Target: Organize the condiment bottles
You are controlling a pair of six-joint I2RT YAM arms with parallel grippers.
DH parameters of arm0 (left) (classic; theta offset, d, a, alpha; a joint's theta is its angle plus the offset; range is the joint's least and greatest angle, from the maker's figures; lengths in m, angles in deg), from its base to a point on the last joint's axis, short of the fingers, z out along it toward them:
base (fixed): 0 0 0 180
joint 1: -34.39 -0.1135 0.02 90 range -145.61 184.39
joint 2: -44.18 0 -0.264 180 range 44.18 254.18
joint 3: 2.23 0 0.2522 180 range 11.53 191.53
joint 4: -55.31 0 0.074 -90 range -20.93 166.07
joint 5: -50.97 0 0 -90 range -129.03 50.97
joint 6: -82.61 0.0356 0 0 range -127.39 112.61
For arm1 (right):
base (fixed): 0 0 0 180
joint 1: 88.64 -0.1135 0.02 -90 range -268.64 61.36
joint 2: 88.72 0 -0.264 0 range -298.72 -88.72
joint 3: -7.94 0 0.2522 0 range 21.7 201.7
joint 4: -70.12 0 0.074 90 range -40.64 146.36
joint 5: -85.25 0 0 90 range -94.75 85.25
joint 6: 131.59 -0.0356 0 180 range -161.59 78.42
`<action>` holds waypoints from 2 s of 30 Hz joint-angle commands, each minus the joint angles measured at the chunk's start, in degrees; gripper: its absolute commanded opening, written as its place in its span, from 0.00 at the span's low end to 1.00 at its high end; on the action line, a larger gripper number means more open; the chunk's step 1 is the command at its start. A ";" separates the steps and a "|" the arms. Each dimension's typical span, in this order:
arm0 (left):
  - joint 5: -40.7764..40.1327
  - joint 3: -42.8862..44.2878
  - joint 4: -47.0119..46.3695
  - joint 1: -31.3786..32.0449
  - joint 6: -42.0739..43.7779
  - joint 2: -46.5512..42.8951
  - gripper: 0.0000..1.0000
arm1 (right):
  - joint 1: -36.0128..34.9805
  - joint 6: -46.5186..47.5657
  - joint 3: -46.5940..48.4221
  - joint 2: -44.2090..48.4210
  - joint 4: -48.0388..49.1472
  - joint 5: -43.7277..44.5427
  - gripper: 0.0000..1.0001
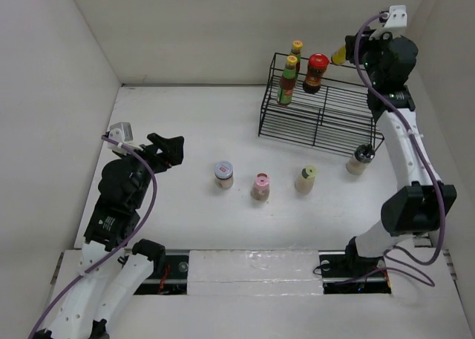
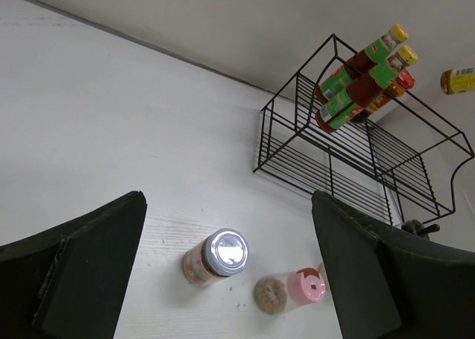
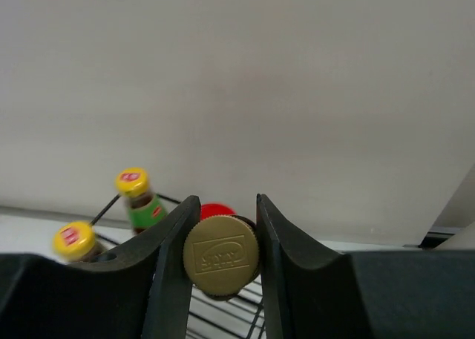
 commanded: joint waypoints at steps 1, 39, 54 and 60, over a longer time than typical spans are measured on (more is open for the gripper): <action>0.00 0.06 -3.03 -0.17 0.94 -0.48 0.89 | 3.10 0.24 8.14 -4.57 -0.33 -2.18 0.15; -0.53 0.06 -3.03 -0.17 0.94 -0.48 0.89 | 4.35 0.77 16.95 -24.71 -10.79 -2.97 0.57; -0.53 0.06 -3.03 -0.17 0.94 -0.48 0.89 | 0.75 -2.65 -9.33 2.07 0.00 4.60 0.41; 0.09 0.06 -3.03 -0.17 0.94 -0.48 0.89 | -12.06 -5.31 -30.14 13.70 9.77 -2.08 0.14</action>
